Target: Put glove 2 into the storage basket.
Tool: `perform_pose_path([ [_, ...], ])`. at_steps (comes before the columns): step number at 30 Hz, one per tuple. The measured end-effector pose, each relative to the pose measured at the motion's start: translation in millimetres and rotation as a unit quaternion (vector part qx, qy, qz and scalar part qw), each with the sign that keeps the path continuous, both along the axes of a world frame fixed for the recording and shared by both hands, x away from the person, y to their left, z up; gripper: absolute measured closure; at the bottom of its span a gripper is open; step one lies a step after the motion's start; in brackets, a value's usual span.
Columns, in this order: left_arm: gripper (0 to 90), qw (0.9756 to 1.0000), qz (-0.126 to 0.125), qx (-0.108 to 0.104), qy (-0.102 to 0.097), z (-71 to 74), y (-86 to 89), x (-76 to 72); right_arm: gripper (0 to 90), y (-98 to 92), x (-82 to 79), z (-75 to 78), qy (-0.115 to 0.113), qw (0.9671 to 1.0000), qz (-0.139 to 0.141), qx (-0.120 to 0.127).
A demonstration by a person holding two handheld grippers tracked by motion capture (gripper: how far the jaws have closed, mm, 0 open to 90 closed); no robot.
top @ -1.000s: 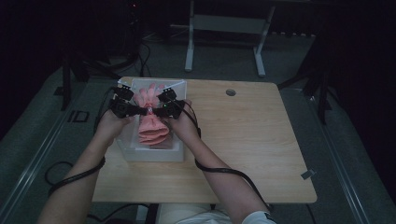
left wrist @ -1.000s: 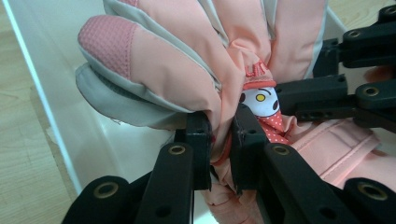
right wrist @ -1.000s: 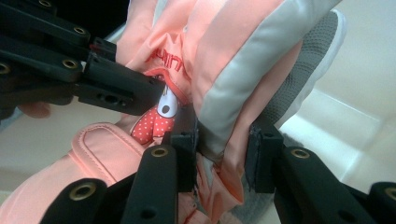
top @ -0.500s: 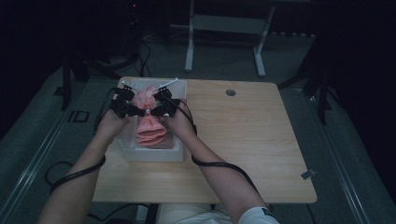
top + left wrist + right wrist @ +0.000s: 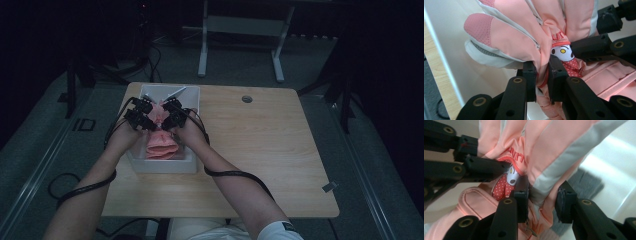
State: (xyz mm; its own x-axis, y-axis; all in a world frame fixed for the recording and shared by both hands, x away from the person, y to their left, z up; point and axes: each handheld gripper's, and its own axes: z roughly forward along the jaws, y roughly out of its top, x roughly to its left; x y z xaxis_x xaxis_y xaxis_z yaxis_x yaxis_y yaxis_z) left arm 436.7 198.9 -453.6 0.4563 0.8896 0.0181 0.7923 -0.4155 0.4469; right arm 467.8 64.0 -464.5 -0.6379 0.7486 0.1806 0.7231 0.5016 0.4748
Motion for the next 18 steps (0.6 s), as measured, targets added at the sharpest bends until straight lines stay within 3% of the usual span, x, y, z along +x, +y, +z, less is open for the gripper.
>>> perform_pose_path([
  [4,68.9,0.9998,-0.007,0.017,-0.003,-0.6,-3.8,-0.7,63.7,0.1,2.4,-0.8,0.018,0.9998,-0.009,-0.008],
  [6,65.4,0.9998,-0.005,0.015,-0.009,1.1,-3.8,-2.1,60.3,-0.3,2.4,-0.8,0.012,0.9998,-0.013,-0.01],
  [10,59.4,0.9987,0.0,0.033,-0.038,3.7,-5.6,-8.5,56.1,-0.5,2.8,-0.9,0.011,0.9998,-0.012,-0.009],
  [13,52.6,0.9969,0.011,0.047,-0.062,8.5,-2.0,-13.5,52.6,-1.7,3.4,0.6,0.01,0.9999,-0.011,0.007],
  [18,46.7,0.9974,0.008,0.022,-0.068,13.8,6.2,-16.1,46.3,-3.2,3.3,3.0,0.002,0.9996,-0.005,0.027],
])
